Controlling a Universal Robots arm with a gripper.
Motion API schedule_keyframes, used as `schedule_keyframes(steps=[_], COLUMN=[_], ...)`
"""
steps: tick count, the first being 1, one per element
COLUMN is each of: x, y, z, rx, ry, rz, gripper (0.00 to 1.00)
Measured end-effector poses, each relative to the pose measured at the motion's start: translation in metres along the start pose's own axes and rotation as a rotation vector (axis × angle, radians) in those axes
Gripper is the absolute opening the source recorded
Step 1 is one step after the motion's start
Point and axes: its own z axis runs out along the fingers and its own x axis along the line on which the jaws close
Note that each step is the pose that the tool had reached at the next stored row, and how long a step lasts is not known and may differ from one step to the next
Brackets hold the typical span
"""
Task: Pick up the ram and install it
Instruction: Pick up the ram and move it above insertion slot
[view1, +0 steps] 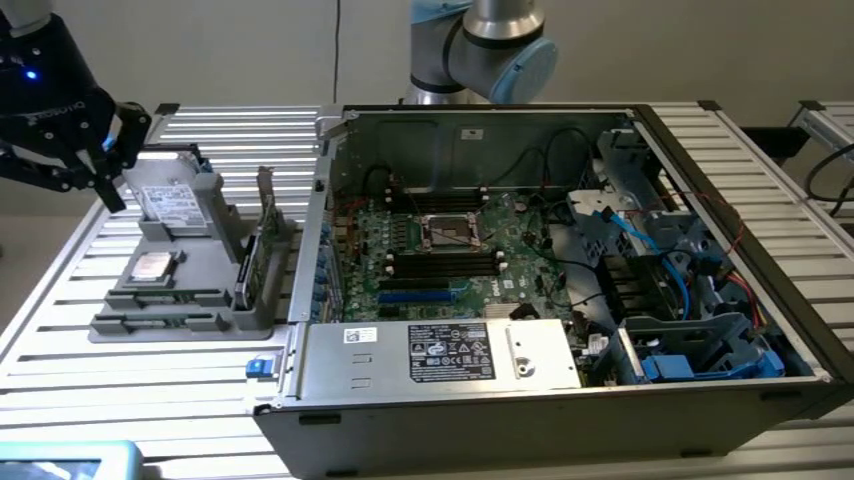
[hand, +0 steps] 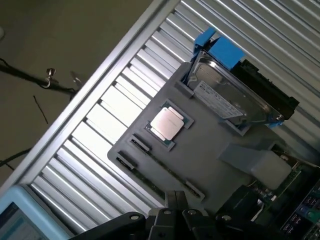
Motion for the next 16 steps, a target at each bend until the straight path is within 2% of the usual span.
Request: schedule_keyframes(steps=[2,6,10,16], x=[0.0000,-0.0001,-0.0001,0.0001], y=[0.0000,0.0001,0.0002,0.0003], z=[0.0000,0.0001,0.0001,0.0001], rx=[0.0006,0.0055,0.0082,0.0098], ry=[0.0014,-0.0015,-0.0013,0.0013], rz=[-0.034,-0.085,-0.143,-0.232], gripper=[0.11,0.11,0.11,0.11])
